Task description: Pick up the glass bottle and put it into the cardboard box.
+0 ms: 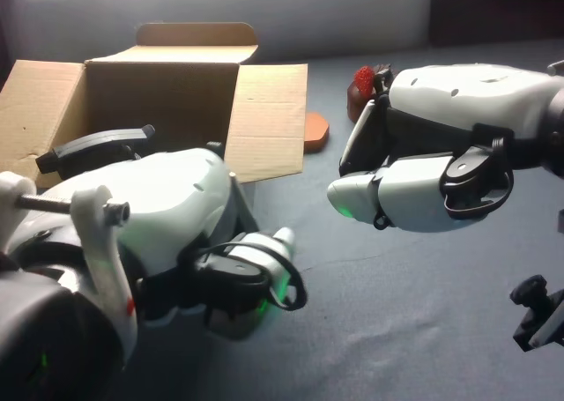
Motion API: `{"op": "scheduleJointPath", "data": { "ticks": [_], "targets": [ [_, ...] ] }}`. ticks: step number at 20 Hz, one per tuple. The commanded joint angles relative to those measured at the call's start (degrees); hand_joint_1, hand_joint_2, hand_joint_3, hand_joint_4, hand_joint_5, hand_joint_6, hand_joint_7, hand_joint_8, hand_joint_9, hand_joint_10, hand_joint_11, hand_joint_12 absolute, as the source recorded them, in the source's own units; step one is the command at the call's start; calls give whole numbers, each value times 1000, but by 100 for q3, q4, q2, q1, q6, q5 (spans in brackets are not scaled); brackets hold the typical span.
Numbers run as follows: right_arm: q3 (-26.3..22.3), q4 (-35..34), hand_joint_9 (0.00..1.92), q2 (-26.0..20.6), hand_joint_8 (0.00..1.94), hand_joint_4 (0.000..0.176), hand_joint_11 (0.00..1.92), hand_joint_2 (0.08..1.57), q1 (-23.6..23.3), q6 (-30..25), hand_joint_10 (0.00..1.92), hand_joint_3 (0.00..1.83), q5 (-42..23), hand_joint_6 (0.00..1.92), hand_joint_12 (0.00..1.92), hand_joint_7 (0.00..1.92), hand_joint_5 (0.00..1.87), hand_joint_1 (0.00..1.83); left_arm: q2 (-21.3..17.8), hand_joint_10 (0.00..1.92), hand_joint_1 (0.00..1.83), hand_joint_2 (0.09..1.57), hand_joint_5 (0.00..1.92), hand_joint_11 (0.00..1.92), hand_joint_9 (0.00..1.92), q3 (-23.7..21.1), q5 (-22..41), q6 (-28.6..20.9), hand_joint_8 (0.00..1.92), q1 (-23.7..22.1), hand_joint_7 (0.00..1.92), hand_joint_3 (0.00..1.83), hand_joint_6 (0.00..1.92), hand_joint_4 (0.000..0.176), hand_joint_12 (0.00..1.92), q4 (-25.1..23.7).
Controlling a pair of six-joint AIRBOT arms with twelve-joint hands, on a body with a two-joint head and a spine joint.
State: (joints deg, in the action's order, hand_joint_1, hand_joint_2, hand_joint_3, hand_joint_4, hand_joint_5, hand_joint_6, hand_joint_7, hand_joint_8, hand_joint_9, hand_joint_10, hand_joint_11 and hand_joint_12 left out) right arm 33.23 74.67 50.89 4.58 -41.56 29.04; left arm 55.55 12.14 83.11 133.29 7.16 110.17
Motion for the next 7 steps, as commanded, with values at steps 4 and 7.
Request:
{"op": "scheduleJointPath", "data": {
  "ticks": [4, 7],
  "targets": [
    [-19, 237, 1439, -31, 1941, 176, 1452, 1410, -27, -59, 1921, 7, -36, 1921, 1921, 1391, 1237, 832, -8, 1921, 517, 1496, 1192, 1358, 1375, 41, -26, -18, 1921, -191, 1328, 5, 1921, 176, 1921, -532],
    [-29, 237, 1439, -31, 1941, 176, 1449, 1411, -16, -60, 1921, 8, -35, 1921, 1921, 1391, 1235, 829, -15, 1921, 529, 1496, 1192, 1360, 1378, 54, -23, -18, 1921, -241, 1329, 3, 1921, 176, 1921, -531]
  ]
}}
